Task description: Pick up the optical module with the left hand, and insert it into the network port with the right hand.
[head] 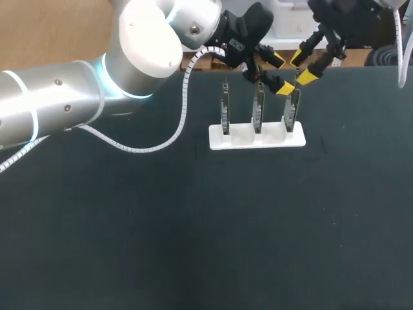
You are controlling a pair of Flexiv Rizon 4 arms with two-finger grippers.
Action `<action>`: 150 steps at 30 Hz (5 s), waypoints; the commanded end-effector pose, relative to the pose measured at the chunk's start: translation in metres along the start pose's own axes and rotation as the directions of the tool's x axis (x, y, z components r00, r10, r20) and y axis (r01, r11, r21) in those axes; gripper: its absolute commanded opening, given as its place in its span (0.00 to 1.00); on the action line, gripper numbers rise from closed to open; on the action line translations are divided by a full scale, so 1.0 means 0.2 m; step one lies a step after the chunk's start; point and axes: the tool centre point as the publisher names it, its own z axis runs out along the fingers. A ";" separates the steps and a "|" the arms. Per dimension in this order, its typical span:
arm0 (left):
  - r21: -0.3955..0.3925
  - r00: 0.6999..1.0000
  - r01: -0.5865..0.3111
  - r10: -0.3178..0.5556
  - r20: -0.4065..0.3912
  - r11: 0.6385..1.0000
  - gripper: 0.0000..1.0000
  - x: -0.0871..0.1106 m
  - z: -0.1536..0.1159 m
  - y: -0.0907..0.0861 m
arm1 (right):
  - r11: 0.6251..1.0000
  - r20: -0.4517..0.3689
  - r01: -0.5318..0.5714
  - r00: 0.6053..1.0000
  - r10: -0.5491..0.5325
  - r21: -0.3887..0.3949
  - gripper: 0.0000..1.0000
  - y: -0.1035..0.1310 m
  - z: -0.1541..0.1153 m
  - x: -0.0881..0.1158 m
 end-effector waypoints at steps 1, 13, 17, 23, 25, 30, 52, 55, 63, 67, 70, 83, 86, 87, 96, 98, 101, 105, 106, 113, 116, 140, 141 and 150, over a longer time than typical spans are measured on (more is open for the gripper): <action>0.004 1.000 0.002 -0.002 -0.006 1.000 1.00 -0.01 0.00 0.01 | 1.000 0.034 -0.009 0.999 0.008 0.022 1.00 0.03 -0.03 0.02; 0.004 1.000 0.002 -0.002 -0.006 1.000 1.00 -0.01 0.00 0.01 | 0.998 0.256 -0.051 0.966 0.037 0.048 1.00 0.06 -0.15 0.10; 0.004 1.000 0.002 -0.002 -0.006 1.000 1.00 -0.01 0.00 0.01 | 0.999 0.309 -0.032 0.951 0.019 0.037 0.70 0.06 -0.17 0.11; 0.004 1.000 0.002 -0.002 -0.006 1.000 1.00 -0.01 0.00 0.01 | 0.999 0.309 -0.014 0.951 0.001 0.041 0.00 0.06 -0.18 0.10; 0.004 1.000 0.002 -0.002 -0.006 1.000 1.00 -0.01 0.00 0.01 | 0.999 0.308 -0.012 0.951 -0.003 0.044 0.00 0.06 -0.18 0.10; 0.004 1.000 0.002 -0.002 -0.006 1.000 1.00 -0.01 0.00 0.01 | 0.999 0.301 0.000 0.954 -0.016 0.053 0.00 0.06 -0.20 0.09; 0.004 1.000 0.002 -0.002 -0.006 1.000 1.00 -0.01 0.00 0.01 | 0.996 0.318 0.083 0.943 -0.093 0.046 0.00 0.00 -0.15 -0.10; 0.004 1.000 0.002 -0.002 -0.006 1.000 1.00 -0.01 0.00 0.01 | 0.995 0.321 0.088 0.942 -0.095 0.038 0.00 0.00 -0.14 -0.11; 0.004 1.000 0.002 -0.002 -0.006 1.000 1.00 -0.01 0.00 0.01 | 0.997 0.317 0.081 0.945 -0.081 0.015 0.00 0.02 -0.09 -0.11; 0.004 1.000 0.002 -0.002 -0.006 1.000 1.00 -0.01 0.00 0.01 | 0.998 0.317 0.069 0.946 -0.066 0.003 0.00 0.02 -0.08 -0.10; 0.004 1.000 0.002 -0.002 -0.006 1.000 1.00 -0.01 0.00 0.01 | 0.998 0.317 0.069 0.946 -0.063 -0.006 0.00 0.03 -0.05 -0.10; 0.004 1.000 0.002 -0.002 -0.006 1.000 1.00 -0.01 0.00 0.01 | 0.998 0.313 0.052 0.949 -0.043 -0.022 0.00 0.02 -0.02 -0.07; 0.004 1.000 0.002 -0.002 -0.006 1.000 1.00 -0.01 0.00 0.01 | 0.999 0.314 0.049 0.949 -0.038 -0.025 0.00 0.02 -0.02 -0.07; 0.004 1.000 0.002 -0.002 -0.006 1.000 1.00 -0.01 0.00 0.01 | 0.999 0.316 0.047 0.948 -0.036 -0.026 0.00 0.02 -0.01 -0.07; 0.004 1.000 0.002 -0.002 -0.006 1.000 1.00 -0.01 0.00 0.01 | 0.998 0.308 0.040 0.951 -0.026 -0.040 0.00 0.03 0.00 -0.06; 0.004 1.000 0.002 -0.002 -0.006 1.000 1.00 -0.01 0.00 0.01 | 0.998 0.307 0.040 0.951 -0.026 -0.041 0.00 0.03 0.00 -0.06; 0.004 1.000 0.002 -0.002 -0.006 1.000 1.00 -0.01 0.00 0.01 | 0.998 0.292 0.037 0.956 -0.023 -0.044 0.00 0.03 0.01 -0.06; 0.004 1.000 0.002 -0.002 -0.006 1.000 1.00 -0.01 0.00 0.01 | 0.998 0.295 0.035 0.955 -0.020 -0.046 0.00 0.03 0.02 -0.05; 0.004 1.000 0.002 -0.002 -0.006 1.000 1.00 -0.01 0.00 0.01 | 0.998 0.295 0.035 0.955 -0.020 -0.047 0.00 0.03 0.02 -0.05; 0.004 1.000 0.002 -0.002 -0.006 1.000 1.00 -0.01 0.00 0.01 | 0.998 0.294 0.028 0.956 -0.012 -0.052 0.00 0.03 0.03 -0.05; 0.004 1.000 0.002 -0.002 -0.006 1.000 1.00 -0.01 0.00 0.01 | 0.998 0.294 0.026 0.956 -0.009 -0.055 0.00 0.03 0.04 -0.04; 0.004 1.000 0.002 -0.002 -0.006 1.000 1.00 -0.01 0.00 0.01 | 0.999 0.291 0.023 0.957 -0.010 -0.040 0.00 0.02 0.01 -0.04; 0.004 1.000 0.002 -0.002 -0.006 1.000 1.00 -0.01 0.00 0.01 | 0.999 0.291 0.023 0.957 -0.010 -0.042 0.00 0.02 0.02 -0.04; 0.004 1.000 0.002 -0.002 -0.006 1.000 1.00 -0.01 0.00 0.01 | 0.998 0.292 0.023 0.956 -0.006 -0.054 0.00 0.00 0.04 -0.02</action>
